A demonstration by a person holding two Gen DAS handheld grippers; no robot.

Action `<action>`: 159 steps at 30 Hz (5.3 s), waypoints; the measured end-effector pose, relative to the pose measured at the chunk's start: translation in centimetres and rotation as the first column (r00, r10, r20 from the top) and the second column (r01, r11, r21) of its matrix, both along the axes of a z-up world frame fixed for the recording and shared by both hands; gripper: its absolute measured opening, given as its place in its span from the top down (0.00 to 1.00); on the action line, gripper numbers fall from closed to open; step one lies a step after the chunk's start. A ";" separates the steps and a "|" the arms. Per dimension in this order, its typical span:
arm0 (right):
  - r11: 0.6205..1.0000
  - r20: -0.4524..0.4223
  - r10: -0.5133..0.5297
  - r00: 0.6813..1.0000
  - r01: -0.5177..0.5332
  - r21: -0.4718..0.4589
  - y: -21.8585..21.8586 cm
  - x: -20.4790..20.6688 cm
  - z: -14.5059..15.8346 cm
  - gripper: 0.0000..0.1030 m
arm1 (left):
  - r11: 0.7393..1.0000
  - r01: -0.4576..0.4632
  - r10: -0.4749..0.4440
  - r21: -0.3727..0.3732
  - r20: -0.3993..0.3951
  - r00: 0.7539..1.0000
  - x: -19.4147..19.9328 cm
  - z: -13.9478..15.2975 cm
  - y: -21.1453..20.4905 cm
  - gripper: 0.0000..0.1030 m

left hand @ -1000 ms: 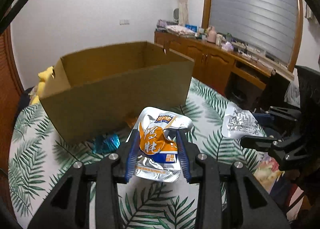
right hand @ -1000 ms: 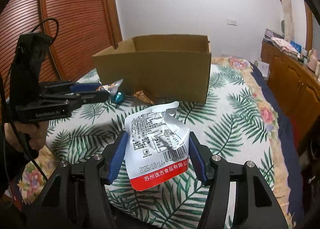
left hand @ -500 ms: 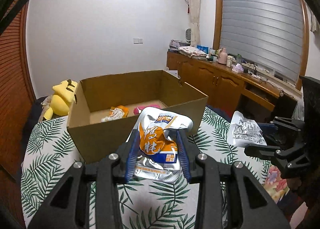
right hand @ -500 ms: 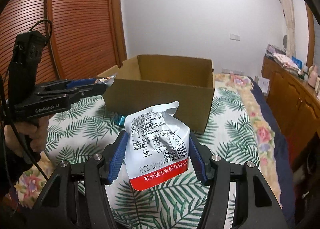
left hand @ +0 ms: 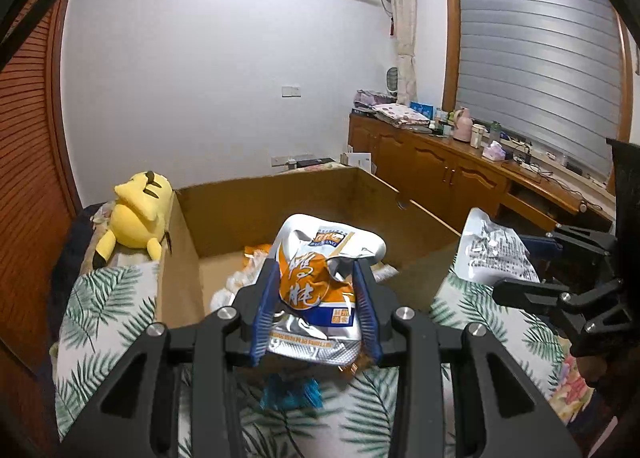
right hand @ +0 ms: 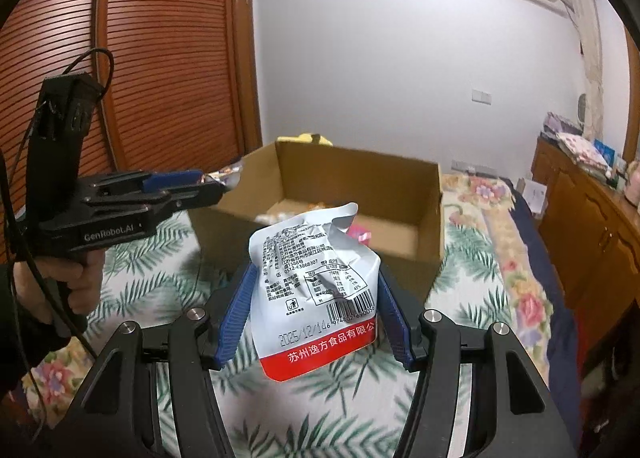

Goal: Organize snacks
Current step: 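Lift both held packets and carry them over the cardboard box, then open the left tool to drop the orange-and-silver packet into the box, then open the right tool to drop the white-and-red packet while both tools withdraw, then grasp the gold-wrapped candy with the right tool while the left tool grasps the blue-wrapped candy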

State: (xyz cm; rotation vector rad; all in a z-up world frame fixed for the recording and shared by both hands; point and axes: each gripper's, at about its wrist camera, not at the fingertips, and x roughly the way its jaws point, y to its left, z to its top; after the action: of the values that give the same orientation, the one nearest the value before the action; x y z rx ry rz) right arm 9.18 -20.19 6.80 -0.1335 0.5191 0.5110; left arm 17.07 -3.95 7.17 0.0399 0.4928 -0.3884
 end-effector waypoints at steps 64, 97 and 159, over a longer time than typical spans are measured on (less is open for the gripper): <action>0.999 -0.057 0.012 0.998 -0.009 0.039 3.3 1.4 -3.9 0.34 | 0.986 -0.157 0.153 0.051 0.077 0.985 -1.8 -4.1 5.1 0.21; 0.986 -0.242 0.014 0.970 -0.054 -0.159 8.1 5.8 -12.3 0.49 | 0.982 -0.158 0.166 0.100 -0.074 0.983 -1.7 -10.6 4.7 0.21; 0.998 -0.169 -0.024 0.985 0.034 0.061 2.8 0.7 -12.3 0.85 | 0.984 -0.020 0.060 0.175 -0.225 0.972 0.1 -12.0 -1.4 0.76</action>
State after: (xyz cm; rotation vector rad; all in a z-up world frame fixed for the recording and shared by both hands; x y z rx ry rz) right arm 9.84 -17.41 -5.51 -0.0222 0.6678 0.5123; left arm 17.18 -5.39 -4.81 0.1526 0.7545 -0.3113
